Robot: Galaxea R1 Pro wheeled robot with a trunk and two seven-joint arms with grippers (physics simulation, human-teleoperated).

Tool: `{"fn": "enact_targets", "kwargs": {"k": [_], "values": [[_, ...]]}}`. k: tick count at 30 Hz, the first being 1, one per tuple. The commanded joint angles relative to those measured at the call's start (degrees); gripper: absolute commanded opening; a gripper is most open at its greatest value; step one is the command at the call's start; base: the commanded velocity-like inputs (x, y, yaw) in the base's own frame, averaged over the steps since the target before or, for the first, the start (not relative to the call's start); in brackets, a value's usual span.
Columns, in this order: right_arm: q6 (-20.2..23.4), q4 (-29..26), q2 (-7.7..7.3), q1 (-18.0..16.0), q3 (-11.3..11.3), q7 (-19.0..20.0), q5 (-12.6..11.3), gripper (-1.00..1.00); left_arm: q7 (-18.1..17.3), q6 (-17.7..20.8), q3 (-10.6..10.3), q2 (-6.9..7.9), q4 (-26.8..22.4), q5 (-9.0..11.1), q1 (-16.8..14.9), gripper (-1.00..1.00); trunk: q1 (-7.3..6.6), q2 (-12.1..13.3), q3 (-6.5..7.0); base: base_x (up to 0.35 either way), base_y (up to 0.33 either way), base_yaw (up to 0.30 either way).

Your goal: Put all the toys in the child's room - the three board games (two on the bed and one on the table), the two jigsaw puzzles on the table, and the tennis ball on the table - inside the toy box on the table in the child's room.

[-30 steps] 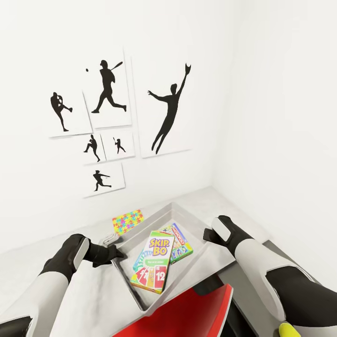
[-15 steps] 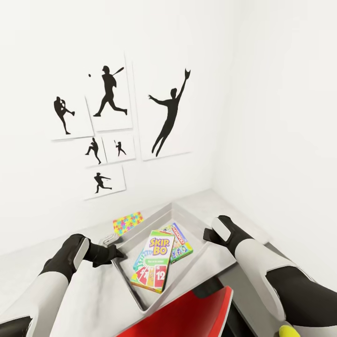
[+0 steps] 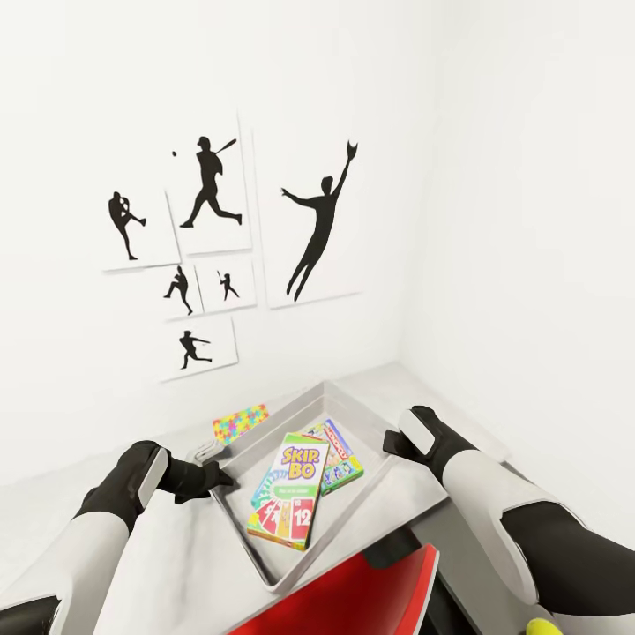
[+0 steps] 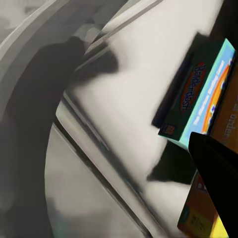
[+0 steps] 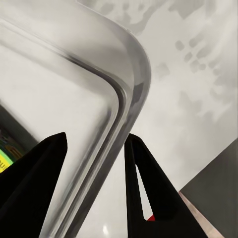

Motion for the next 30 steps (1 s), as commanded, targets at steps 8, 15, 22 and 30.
{"fn": "enact_targets", "kwargs": {"k": [8,15,22,30], "values": [[0.0,-0.1,-0.03,-0.1,0.4,-0.4,-1.3,-1.00,0.3,0.4,0.0,-0.02,0.0,0.3,0.0,-1.00,0.04,-0.1,0.61,0.000,0.000,0.000],[0.0,-0.1,0.05,-0.1,0.4,-0.4,-1.3,-1.00,0.2,0.4,0.1,-0.02,0.0,0.3,0.0,-1.00,0.04,-0.1,1.19,-0.040,0.027,0.000],[0.0,-0.1,0.05,-0.1,0.5,-0.4,-1.3,-1.00,0.2,0.4,0.1,-0.02,0.0,0.3,0.0,-1.00,0.04,-0.1,1.33,-0.110,0.103,0.000],[0.0,-0.1,0.06,-0.1,0.5,-0.4,-1.3,-1.00,0.2,0.4,0.1,-0.02,0.0,0.3,0.0,-1.00,0.04,-0.1,1.34,-0.123,0.115,0.000]]}}
